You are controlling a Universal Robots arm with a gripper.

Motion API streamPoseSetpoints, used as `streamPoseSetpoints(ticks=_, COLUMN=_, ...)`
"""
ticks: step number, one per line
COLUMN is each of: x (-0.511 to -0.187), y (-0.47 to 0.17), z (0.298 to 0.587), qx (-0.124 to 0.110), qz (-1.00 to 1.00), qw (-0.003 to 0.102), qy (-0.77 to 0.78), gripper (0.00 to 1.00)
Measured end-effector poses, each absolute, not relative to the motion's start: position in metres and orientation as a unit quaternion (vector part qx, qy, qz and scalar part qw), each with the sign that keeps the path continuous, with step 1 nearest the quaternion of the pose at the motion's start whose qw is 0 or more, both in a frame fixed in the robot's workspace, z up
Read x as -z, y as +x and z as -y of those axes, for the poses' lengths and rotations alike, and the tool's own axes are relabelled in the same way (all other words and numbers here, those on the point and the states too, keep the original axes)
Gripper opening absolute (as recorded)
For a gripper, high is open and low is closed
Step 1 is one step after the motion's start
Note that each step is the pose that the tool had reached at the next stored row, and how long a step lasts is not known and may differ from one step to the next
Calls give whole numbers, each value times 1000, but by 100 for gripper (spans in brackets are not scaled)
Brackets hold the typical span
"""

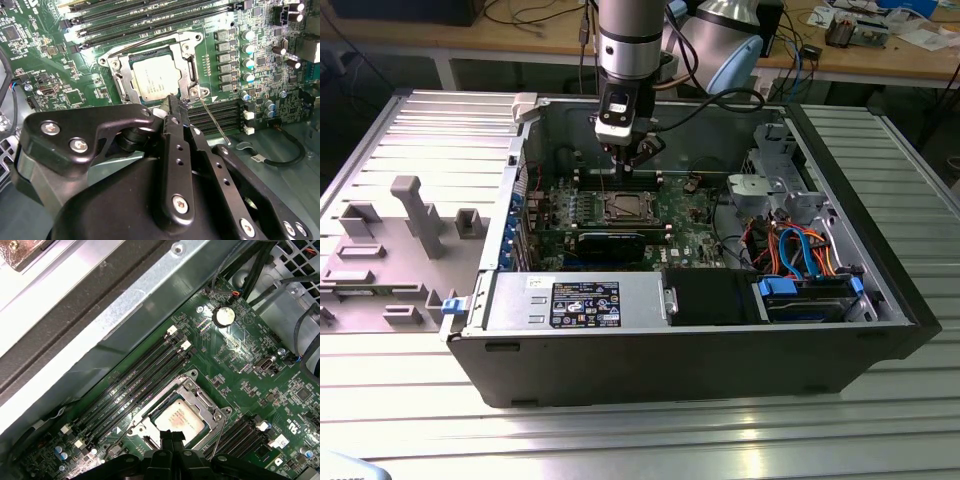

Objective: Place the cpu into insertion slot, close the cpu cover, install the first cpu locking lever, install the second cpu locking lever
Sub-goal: 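Install the first cpu locking lever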

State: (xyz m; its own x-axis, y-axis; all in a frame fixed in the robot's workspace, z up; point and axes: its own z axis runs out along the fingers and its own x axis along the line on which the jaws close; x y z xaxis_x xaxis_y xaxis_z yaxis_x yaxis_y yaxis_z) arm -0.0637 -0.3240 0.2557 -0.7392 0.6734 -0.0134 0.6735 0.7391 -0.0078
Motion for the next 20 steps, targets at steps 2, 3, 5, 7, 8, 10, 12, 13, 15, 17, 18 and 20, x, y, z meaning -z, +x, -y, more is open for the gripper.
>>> streamPoseSetpoints(ticks=2, x=-256, y=-64, z=324, qx=6, qz=-933, qw=5, qy=361, gripper=11)
streamPoseSetpoints(ticks=3, x=-256, y=-64, z=324, qx=6, qz=-933, qw=5, qy=360, gripper=11)
streamPoseSetpoints(ticks=5, x=-256, y=-64, z=324, qx=6, qz=-933, qw=5, qy=359, gripper=11)
streamPoseSetpoints(ticks=7, x=-256, y=-64, z=324, qx=6, qz=-934, qw=5, qy=358, gripper=11)
streamPoseSetpoints(ticks=8, x=-256, y=-64, z=324, qx=6, qz=-934, qw=5, qy=357, gripper=11)
streamPoseSetpoints(ticks=10, x=-256, y=-64, z=324, qx=6, qz=-934, qw=5, qy=357, gripper=11)
streamPoseSetpoints(ticks=12, x=-256, y=-64, z=324, qx=6, qz=-934, qw=5, qy=356, gripper=11)
streamPoseSetpoints(ticks=13, x=-256, y=-64, z=324, qx=6, qz=-935, qw=5, qy=356, gripper=11)
streamPoseSetpoints(ticks=15, x=-256, y=-64, z=324, qx=6, qz=-935, qw=5, qy=355, gripper=11)
streamPoseSetpoints(ticks=17, x=-256, y=-64, z=324, qx=6, qz=-935, qw=5, qy=355, gripper=11)
streamPoseSetpoints(ticks=18, x=-256, y=-64, z=324, qx=6, qz=-935, qw=5, qy=354, gripper=11)
streamPoseSetpoints(ticks=20, x=-256, y=-64, z=324, qx=6, qz=-935, qw=5, qy=354, gripper=11)
